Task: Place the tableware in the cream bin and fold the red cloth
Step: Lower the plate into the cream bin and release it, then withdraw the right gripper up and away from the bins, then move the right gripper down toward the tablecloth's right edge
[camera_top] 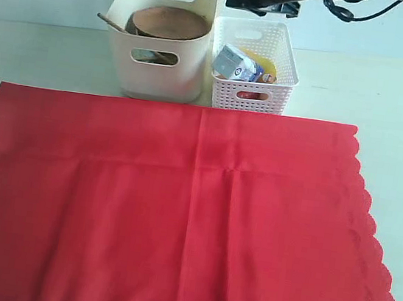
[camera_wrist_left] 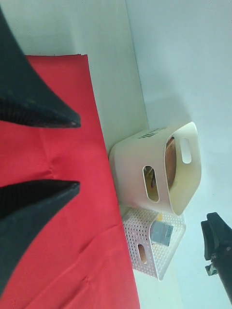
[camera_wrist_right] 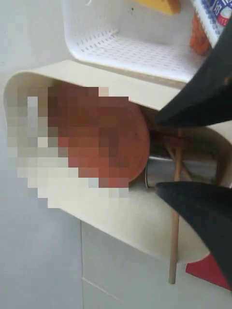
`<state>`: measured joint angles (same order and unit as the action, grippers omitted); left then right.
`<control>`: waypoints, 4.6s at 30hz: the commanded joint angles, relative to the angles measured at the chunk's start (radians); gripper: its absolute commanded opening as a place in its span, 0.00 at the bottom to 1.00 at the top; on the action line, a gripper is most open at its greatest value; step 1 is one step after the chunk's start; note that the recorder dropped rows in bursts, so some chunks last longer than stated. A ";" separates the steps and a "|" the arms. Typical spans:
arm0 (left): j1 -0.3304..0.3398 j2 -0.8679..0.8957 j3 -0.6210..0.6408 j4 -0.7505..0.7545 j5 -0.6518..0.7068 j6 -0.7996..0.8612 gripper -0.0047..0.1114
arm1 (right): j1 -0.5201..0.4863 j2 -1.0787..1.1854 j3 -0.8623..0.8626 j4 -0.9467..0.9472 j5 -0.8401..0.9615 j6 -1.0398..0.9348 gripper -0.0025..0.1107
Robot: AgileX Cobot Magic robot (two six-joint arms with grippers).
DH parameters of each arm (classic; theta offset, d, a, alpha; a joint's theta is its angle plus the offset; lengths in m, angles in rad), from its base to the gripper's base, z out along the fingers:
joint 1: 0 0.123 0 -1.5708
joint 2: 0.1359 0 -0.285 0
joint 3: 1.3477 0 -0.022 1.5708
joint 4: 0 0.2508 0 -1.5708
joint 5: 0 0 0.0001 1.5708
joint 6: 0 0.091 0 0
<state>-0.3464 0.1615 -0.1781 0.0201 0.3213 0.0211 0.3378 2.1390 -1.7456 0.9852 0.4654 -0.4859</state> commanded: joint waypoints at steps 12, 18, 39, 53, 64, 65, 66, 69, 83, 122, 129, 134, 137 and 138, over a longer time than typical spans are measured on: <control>-0.002 0.003 0.003 0.003 -0.003 -0.003 0.36 | -0.002 -0.182 -0.007 -0.238 0.248 0.024 0.36; -0.002 0.003 0.003 0.003 0.014 -0.003 0.36 | -0.002 -0.251 -0.007 -0.474 0.391 0.179 0.35; -0.002 0.003 0.000 0.003 0.047 -0.003 0.36 | -0.002 -0.509 -0.007 -0.747 0.622 0.349 0.28; -0.002 0.003 -0.026 0.001 0.070 -0.044 0.36 | -0.002 -0.814 -0.007 -0.795 0.756 0.349 0.02; -0.002 0.003 -0.069 0.001 0.140 -0.061 0.36 | -0.002 -0.945 -0.003 -0.805 0.756 0.349 0.02; -0.002 0.003 -0.069 0.001 0.147 -0.068 0.36 | -0.002 -0.957 0.002 -0.805 0.756 0.349 0.02; -0.002 0.003 -0.069 0.001 0.155 -0.084 0.36 | -0.002 -0.971 0.013 -0.807 0.756 0.349 0.02; -0.002 0.003 -0.076 0.001 0.165 -0.088 0.36 | -0.002 -1.013 0.068 -0.834 0.756 0.349 0.02; -0.002 0.095 -0.137 0.034 0.228 -0.164 0.36 | -0.002 -1.277 0.661 -0.870 0.489 0.326 0.02; -0.002 0.712 -0.338 0.057 0.155 -0.313 0.35 | -0.002 -0.920 1.240 -0.824 0.049 0.410 0.02; -0.002 0.712 -0.338 0.057 0.176 -0.313 0.35 | -0.002 -0.793 1.238 -0.774 -0.010 0.410 0.02; -0.002 0.713 -0.338 0.057 0.244 -0.313 0.35 | -0.002 -0.744 1.238 -0.756 -0.039 0.410 0.02; -0.002 0.736 -0.345 0.057 0.316 -0.313 0.35 | -0.002 -0.713 1.238 -0.753 -0.056 0.410 0.02; -0.002 0.748 -0.352 0.057 0.337 -0.313 0.35 | -0.002 -0.703 1.238 -0.753 -0.060 0.410 0.02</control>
<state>-0.3464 0.8844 -0.5138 0.0722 0.6012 -0.2853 0.3378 1.4139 -0.5132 0.2251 0.4324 -0.0748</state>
